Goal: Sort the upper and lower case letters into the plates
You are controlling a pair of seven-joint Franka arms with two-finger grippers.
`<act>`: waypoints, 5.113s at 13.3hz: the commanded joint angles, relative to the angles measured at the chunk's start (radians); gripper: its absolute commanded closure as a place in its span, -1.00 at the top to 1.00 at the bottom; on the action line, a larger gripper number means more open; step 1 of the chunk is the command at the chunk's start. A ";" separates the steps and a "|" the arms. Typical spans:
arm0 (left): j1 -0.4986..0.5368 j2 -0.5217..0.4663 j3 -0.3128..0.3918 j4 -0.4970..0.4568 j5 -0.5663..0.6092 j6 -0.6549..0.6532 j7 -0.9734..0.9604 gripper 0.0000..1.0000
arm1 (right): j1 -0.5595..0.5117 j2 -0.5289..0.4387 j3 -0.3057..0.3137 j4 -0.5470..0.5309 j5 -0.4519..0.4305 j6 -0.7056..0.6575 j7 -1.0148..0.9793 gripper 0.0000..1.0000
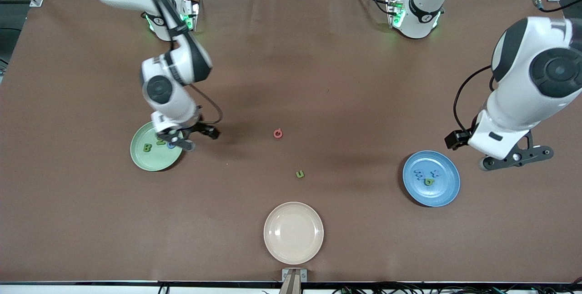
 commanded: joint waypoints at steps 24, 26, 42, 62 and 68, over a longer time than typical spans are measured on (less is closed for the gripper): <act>-0.179 -0.353 0.396 -0.172 -0.302 -0.123 0.380 1.00 | 0.036 0.160 -0.021 0.231 -0.037 -0.110 -0.125 -1.00; -0.179 -0.350 0.398 -0.167 -0.302 -0.123 0.382 1.00 | -0.080 0.052 -0.020 0.116 -0.037 -0.110 -0.331 -1.00; -0.151 -0.347 0.363 -0.147 -0.295 -0.148 0.360 1.00 | -0.349 -0.071 -0.021 -0.044 -0.026 -0.154 -0.749 1.00; -0.143 -0.345 0.346 -0.144 -0.287 -0.169 0.363 1.00 | -0.502 -0.060 -0.021 0.682 -0.023 -0.961 -0.998 1.00; -0.143 -0.344 0.349 -0.142 -0.287 -0.168 0.363 1.00 | -0.539 -0.117 -0.017 0.669 -0.024 -0.940 -1.073 1.00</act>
